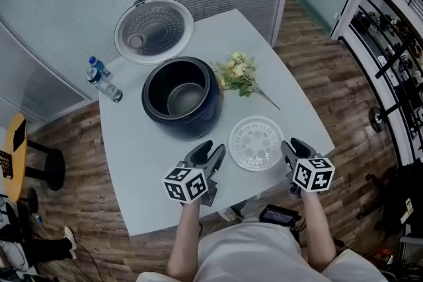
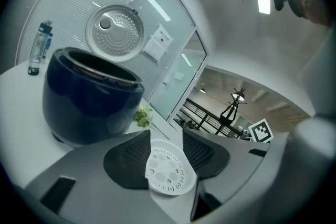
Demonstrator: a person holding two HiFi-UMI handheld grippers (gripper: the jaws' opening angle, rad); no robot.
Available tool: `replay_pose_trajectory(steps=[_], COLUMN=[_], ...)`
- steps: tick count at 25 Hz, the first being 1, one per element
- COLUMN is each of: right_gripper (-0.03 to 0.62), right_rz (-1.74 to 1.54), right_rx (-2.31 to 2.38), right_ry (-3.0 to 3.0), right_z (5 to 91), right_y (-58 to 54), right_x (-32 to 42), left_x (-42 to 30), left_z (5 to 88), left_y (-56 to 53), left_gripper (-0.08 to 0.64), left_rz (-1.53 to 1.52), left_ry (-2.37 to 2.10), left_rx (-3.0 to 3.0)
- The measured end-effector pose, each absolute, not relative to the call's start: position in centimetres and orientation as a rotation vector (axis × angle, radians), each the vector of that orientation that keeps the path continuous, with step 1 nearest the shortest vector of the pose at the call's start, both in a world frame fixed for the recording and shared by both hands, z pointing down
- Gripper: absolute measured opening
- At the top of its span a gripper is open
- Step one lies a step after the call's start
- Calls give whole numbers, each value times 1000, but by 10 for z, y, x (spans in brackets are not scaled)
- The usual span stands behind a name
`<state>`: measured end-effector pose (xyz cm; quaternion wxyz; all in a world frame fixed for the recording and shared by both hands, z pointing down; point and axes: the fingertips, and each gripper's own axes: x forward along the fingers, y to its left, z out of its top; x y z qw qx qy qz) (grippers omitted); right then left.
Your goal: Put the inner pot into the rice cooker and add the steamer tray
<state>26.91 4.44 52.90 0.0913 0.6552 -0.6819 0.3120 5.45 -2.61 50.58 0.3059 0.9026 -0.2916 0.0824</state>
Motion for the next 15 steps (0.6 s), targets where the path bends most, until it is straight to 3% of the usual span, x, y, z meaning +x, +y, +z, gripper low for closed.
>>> replay_pose_trajectory(steps=[15], right_gripper=[149], right_rz=[1174], right_rx=[1870], right_ry=[-1919], right_z=[612], right_y=[53], right_x=[313], left_x=[90], left_z=[611], left_y=[-23], left_gripper=[183], left_rz=[434], left_ry=[-776], left_rx=[2179])
